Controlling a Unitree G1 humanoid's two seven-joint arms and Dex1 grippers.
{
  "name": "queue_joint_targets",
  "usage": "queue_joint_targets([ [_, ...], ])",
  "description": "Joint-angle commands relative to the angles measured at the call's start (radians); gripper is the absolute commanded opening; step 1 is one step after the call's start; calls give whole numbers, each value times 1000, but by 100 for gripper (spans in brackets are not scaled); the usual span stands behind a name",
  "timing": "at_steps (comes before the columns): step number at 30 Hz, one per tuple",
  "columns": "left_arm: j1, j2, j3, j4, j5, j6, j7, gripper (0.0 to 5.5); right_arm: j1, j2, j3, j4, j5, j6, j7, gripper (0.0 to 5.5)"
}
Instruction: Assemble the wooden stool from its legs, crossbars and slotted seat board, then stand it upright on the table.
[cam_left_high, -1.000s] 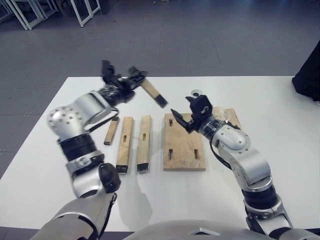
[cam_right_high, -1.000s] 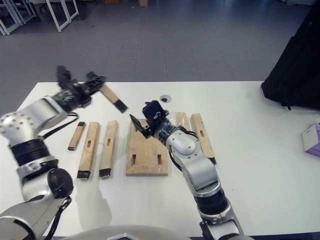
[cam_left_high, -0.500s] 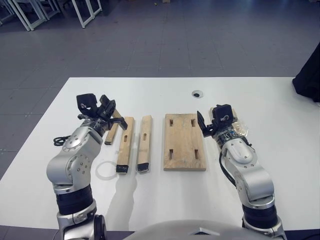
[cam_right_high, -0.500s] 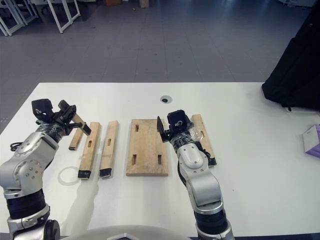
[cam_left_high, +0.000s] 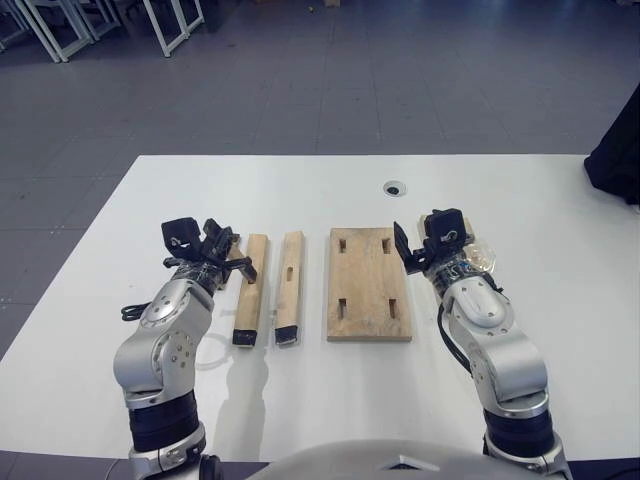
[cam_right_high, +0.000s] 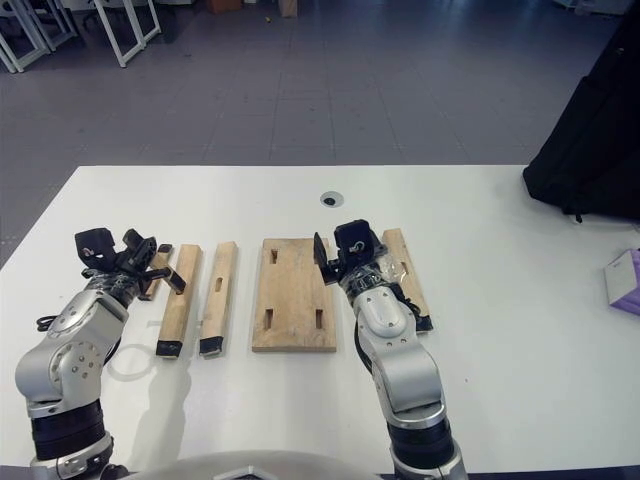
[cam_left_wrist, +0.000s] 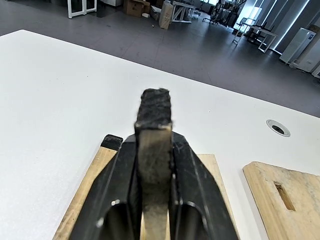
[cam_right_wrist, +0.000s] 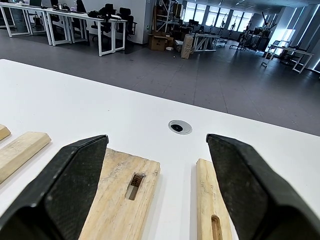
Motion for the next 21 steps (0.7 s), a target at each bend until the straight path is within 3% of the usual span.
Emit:
queue_joint_targets([
  [1, 21, -2, 9, 1, 23, -12, 8, 43, -11, -6, -2, -7, -5, 22, 10, 361],
  [13, 110, -51, -73, 93, 141, -124, 20, 43, -22, -11, -3, 0, -17, 14, 22, 361],
  [21, 82, -93, -68, 123, 166, -142, 54, 43, -28, -12, -2, -2, -23, 19, 32, 361],
])
